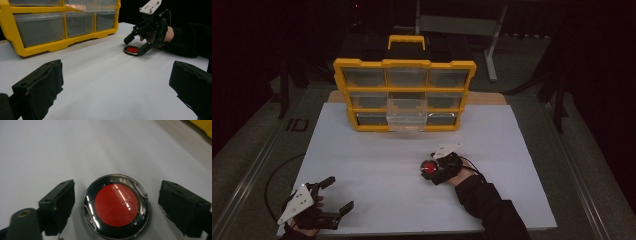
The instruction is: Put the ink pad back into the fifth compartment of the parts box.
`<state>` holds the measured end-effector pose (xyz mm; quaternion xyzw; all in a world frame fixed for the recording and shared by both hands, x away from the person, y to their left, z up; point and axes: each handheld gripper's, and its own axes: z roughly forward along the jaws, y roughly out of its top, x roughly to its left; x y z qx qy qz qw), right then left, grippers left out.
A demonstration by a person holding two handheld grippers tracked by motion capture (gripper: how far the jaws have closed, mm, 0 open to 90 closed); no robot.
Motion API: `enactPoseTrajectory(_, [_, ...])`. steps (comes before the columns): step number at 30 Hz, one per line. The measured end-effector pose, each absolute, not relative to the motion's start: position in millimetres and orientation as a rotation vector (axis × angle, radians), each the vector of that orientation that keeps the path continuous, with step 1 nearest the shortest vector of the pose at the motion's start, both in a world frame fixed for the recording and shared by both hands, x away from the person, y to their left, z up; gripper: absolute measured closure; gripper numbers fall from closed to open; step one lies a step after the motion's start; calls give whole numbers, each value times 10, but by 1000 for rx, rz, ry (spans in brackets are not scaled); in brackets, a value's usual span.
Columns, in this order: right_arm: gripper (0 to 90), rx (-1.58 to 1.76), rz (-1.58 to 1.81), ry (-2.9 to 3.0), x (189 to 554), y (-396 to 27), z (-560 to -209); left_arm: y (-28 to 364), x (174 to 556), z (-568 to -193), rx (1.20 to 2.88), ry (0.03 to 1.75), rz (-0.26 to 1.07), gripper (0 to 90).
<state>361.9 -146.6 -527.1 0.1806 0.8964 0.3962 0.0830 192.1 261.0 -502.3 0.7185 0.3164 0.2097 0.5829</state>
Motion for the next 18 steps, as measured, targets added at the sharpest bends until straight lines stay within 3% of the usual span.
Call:
enactPoseTrajectory(6, [198,539,1153,2684,3622,-1451,-5296,2610,1923,-5025,1675,740,488,0])
enactPoseTrajectory(11, [292,559,1165,2702,3623,-1458,-5290,2607,1922,-5026,1680,738,493,0])
enactPoseTrajectory(18, [303,587,1149,2701,3624,-1447,-5276,2600,1925,-5027,1681,737,492,0])
